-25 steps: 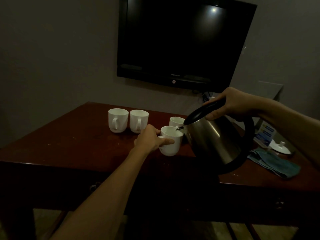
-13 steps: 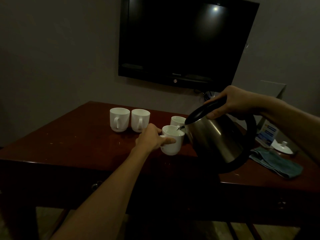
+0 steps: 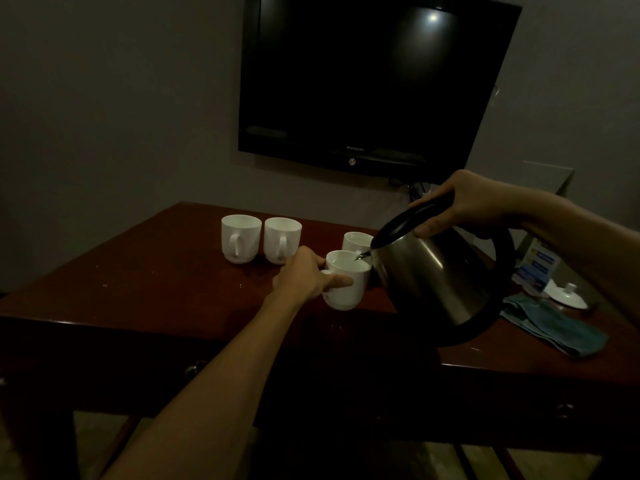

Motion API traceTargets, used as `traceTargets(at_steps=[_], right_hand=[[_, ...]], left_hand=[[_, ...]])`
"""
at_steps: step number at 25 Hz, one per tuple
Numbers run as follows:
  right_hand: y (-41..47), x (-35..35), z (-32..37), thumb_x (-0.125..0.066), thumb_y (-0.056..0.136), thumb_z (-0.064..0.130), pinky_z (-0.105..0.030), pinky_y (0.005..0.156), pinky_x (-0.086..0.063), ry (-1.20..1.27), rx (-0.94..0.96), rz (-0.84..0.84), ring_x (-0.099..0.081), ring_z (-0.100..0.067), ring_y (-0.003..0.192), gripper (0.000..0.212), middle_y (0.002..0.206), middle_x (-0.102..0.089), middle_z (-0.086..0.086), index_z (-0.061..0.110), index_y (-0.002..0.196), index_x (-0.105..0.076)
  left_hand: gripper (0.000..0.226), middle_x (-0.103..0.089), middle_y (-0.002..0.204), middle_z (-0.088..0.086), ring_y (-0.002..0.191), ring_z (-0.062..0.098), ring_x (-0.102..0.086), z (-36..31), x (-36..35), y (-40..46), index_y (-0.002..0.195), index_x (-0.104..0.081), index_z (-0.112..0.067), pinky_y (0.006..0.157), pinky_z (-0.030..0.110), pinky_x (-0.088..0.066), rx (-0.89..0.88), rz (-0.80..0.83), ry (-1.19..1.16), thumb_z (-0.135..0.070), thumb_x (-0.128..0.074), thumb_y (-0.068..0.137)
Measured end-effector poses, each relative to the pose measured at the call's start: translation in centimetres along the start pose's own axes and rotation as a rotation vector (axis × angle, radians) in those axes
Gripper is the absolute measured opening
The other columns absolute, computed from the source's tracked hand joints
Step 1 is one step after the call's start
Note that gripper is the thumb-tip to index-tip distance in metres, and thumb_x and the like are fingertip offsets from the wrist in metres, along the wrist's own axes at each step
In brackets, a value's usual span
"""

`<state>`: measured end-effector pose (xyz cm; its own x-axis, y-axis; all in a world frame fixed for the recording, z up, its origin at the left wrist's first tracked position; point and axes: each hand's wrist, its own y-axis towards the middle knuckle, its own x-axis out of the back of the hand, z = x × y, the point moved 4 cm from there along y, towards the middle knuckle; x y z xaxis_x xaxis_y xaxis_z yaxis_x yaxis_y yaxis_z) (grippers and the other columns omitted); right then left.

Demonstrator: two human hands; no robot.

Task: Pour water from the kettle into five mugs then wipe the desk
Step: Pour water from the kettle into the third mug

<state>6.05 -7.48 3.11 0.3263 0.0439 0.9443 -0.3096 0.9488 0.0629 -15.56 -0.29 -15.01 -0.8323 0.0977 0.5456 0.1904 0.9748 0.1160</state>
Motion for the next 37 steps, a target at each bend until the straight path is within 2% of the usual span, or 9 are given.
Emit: traceTargets(at_steps=[2, 5, 11, 19, 29, 31, 34, 36, 37], right_hand=[[0.1, 0.0, -0.1, -0.075, 0.079, 0.026, -0.011, 0.053, -0.045, 0.011, -0.010, -0.013, -0.060, 0.012, 0.057, 0.045, 0.070, -0.069, 0.014, 0.017, 0.122, -0.068], [0.1, 0.0, -0.2, -0.075, 0.078, 0.027, -0.012, 0.054, -0.043, 0.015, -0.019, -0.019, -0.059, 0.014, 0.055, 0.047, 0.070, -0.066, 0.011, 0.016, 0.123, -0.067], [0.2, 0.1, 0.0, -0.074, 0.082, 0.020, -0.003, 0.046, -0.041, 0.003, -0.007, 0.006, -0.058, 0.014, 0.052, 0.042, 0.060, -0.066, 0.026, 0.011, 0.122, -0.067], [0.5, 0.1, -0.1, -0.074, 0.082, 0.021, -0.003, 0.049, -0.042, -0.017, 0.004, 0.014, -0.058, 0.016, 0.057, 0.040, 0.060, -0.064, 0.031, 0.014, 0.121, -0.067], [0.3, 0.0, -0.6, -0.072, 0.084, 0.017, -0.006, 0.040, -0.040, 0.026, -0.010, 0.007, -0.056, 0.007, 0.043, 0.039, 0.053, -0.064, 0.024, 0.012, 0.123, -0.066], [-0.1, -0.2, -1.0, -0.073, 0.083, 0.017, -0.008, 0.045, -0.044, 0.069, -0.022, -0.022, -0.061, 0.007, 0.051, 0.037, 0.057, -0.067, 0.020, 0.013, 0.119, -0.067], [-0.4, -0.3, -1.6, -0.077, 0.078, 0.024, -0.026, 0.073, -0.054, 0.095, -0.018, -0.076, -0.069, -0.022, 0.088, 0.041, 0.088, -0.073, 0.000, 0.018, 0.117, -0.070], [-0.5, -0.5, -1.9, -0.078, 0.075, 0.028, -0.035, 0.080, -0.053, 0.104, -0.023, -0.079, -0.066, -0.025, 0.088, 0.044, 0.093, -0.071, -0.004, 0.021, 0.118, -0.070], [-0.5, -0.5, -1.9, -0.078, 0.075, 0.028, -0.032, 0.078, -0.053, 0.119, -0.014, -0.082, -0.066, -0.020, 0.085, 0.044, 0.092, -0.071, -0.001, 0.023, 0.118, -0.070]], left_hand=[[0.040, -0.074, 0.089, 0.000, 0.087, 0.015, -0.070, 0.0, 0.0, 0.1, 0.096, -0.072, -0.015, 0.088, 0.047, -0.056, 0.003, 0.002, 0.003, -0.045, -0.083, 0.071], [0.042, -0.074, 0.090, 0.000, 0.088, 0.015, -0.069, 0.1, 0.0, 0.1, 0.097, -0.072, -0.015, 0.088, 0.047, -0.056, 0.002, 0.007, 0.010, -0.047, -0.083, 0.071], [0.047, -0.074, 0.091, 0.000, 0.090, 0.015, -0.068, 0.1, 0.1, 0.0, 0.101, -0.072, -0.015, 0.090, 0.048, -0.055, 0.009, -0.003, 0.005, -0.048, -0.084, 0.069], [0.036, -0.073, 0.091, -0.001, 0.092, 0.016, -0.067, -0.1, 0.2, -0.2, 0.090, -0.069, -0.020, 0.092, 0.049, -0.053, 0.019, -0.007, 0.000, -0.045, -0.084, 0.070], [0.040, -0.071, 0.091, -0.003, 0.092, 0.014, -0.065, -0.4, 0.2, -0.6, 0.099, -0.070, -0.016, 0.092, 0.048, -0.053, 0.020, -0.008, 0.005, -0.044, -0.083, 0.072], [0.037, -0.069, 0.088, -0.005, 0.093, 0.014, -0.065, -0.5, 0.2, -0.7, 0.096, -0.070, -0.017, 0.091, 0.047, -0.053, 0.011, -0.010, 0.008, -0.043, -0.083, 0.073], [0.037, -0.063, 0.084, -0.010, 0.090, 0.012, -0.062, -0.5, 0.2, -0.9, 0.097, -0.068, -0.019, 0.090, 0.044, -0.052, 0.011, -0.033, 0.016, -0.043, -0.082, 0.074], [0.039, -0.062, 0.082, -0.012, 0.086, 0.009, -0.061, -0.5, 0.1, -0.9, 0.101, -0.069, -0.019, 0.087, 0.042, -0.052, 0.022, -0.042, 0.012, -0.043, -0.082, 0.074], [0.040, -0.062, 0.082, -0.012, 0.086, 0.008, -0.061, -0.5, 0.0, -0.9, 0.102, -0.069, -0.019, 0.086, 0.041, -0.053, 0.024, -0.046, 0.010, -0.043, -0.082, 0.074]])
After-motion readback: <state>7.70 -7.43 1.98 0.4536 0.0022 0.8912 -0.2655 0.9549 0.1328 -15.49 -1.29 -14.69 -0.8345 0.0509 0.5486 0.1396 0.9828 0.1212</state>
